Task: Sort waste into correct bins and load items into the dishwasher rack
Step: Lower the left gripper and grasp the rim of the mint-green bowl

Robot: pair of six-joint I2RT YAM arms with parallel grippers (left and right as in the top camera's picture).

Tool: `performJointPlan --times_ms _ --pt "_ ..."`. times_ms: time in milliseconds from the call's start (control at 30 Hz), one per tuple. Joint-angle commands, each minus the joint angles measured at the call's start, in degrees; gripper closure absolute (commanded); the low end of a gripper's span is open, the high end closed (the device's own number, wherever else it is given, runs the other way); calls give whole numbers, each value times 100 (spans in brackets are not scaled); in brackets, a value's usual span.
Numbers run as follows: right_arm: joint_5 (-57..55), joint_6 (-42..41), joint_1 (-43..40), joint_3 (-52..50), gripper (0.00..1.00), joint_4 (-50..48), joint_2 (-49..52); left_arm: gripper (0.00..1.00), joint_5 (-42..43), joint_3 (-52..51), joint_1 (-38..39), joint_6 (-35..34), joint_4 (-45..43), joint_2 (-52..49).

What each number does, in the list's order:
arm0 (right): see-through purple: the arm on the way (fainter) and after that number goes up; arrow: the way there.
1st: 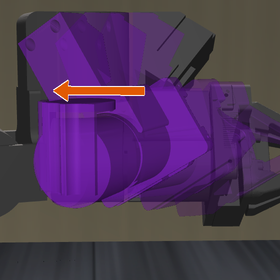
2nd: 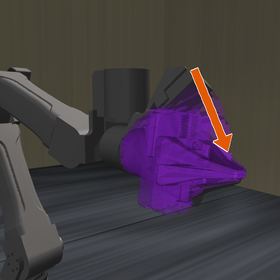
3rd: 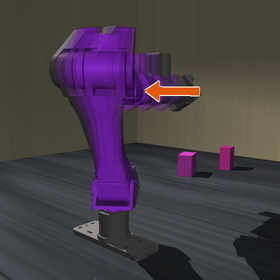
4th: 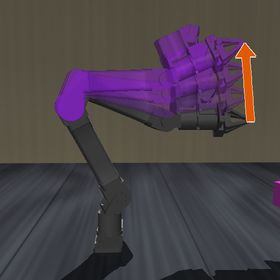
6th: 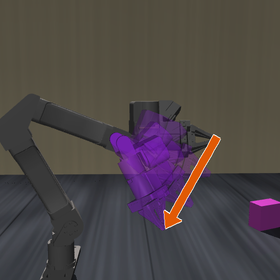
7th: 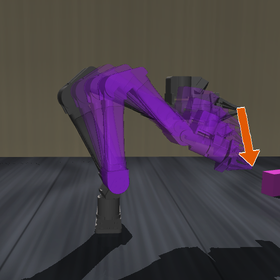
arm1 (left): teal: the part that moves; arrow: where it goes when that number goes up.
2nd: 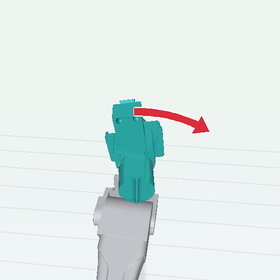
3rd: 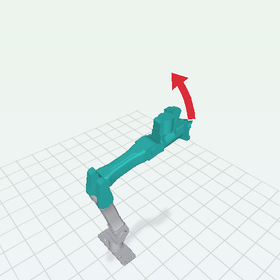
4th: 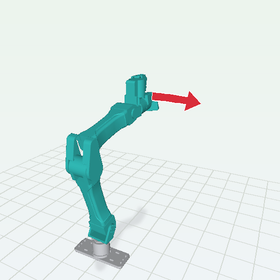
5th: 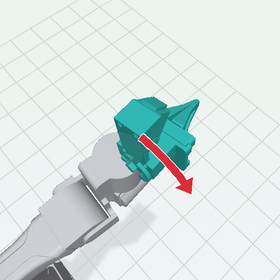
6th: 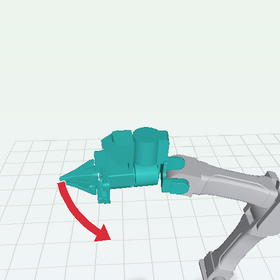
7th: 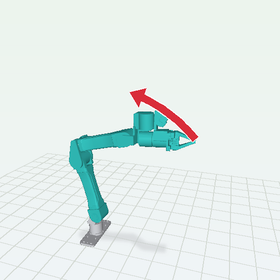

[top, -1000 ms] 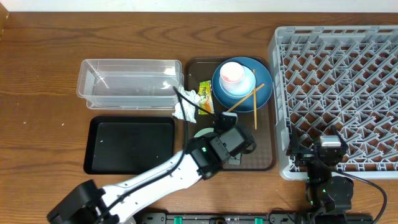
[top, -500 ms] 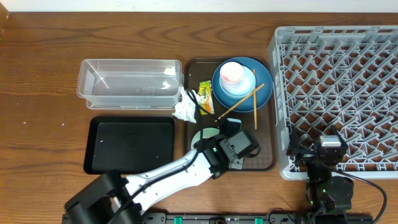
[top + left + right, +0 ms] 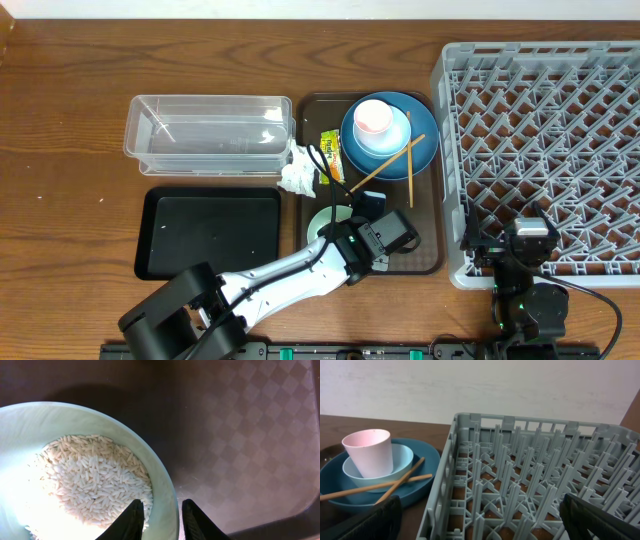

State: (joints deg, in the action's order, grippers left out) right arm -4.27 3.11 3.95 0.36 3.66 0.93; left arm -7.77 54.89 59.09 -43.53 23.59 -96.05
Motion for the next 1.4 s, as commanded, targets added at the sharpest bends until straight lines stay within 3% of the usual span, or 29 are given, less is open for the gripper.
performJointPlan --times_ms 0,1067,1233,1367 --pt "22 -94 57 -4 1 24 -7 71 -146 52 13 -9 4 -20" --pt "22 -94 57 -4 1 24 -7 72 -192 46 13 -9 -168 -245" --pt "22 -94 57 -4 1 24 -7 73 -251 48 9 -4 -177 -243" --pt "22 -94 57 -4 1 24 -7 81 -455 48 9 -9 -138 -243"
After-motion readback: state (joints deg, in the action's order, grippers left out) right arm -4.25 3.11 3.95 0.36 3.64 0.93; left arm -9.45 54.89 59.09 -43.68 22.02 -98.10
